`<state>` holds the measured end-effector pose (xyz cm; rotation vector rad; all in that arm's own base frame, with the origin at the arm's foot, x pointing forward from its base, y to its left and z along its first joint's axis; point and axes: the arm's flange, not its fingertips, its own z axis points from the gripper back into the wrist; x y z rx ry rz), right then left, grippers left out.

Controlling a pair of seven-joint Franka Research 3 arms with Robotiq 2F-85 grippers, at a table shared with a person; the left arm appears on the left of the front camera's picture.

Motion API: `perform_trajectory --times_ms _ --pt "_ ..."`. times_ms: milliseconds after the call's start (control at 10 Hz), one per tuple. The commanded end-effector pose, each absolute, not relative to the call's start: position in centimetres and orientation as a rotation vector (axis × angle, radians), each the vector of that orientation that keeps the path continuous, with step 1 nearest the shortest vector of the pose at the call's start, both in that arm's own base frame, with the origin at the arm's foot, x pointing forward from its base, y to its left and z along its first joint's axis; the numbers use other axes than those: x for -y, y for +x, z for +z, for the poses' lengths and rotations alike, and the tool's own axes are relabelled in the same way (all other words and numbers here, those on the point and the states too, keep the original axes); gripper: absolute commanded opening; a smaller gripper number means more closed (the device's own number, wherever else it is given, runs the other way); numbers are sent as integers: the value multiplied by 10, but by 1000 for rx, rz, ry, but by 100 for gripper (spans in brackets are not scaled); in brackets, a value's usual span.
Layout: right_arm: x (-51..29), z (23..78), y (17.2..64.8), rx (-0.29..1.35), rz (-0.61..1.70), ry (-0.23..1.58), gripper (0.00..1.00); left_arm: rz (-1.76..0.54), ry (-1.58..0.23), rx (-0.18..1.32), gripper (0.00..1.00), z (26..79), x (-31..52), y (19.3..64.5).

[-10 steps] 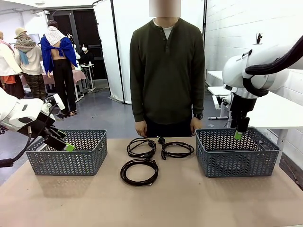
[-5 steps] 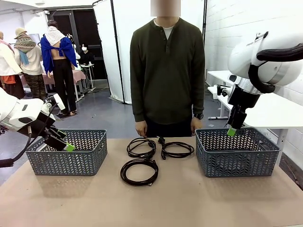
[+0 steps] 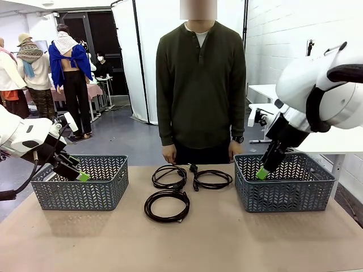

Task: Organize the cables according to human instructions.
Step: Pick up a bundle of cables and place it in the basket indicated by the human.

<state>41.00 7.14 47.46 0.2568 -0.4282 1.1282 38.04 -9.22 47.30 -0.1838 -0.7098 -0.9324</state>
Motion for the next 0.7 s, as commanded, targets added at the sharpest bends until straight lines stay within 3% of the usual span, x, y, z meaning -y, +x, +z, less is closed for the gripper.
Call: perform_trajectory --times_ms 0,600 --pt "-90 454 399 479 1140 277 100 -929 -191 713 100 472 90 382" --pt "-102 451 393 429 1166 279 100 -929 -191 713 100 472 90 382"
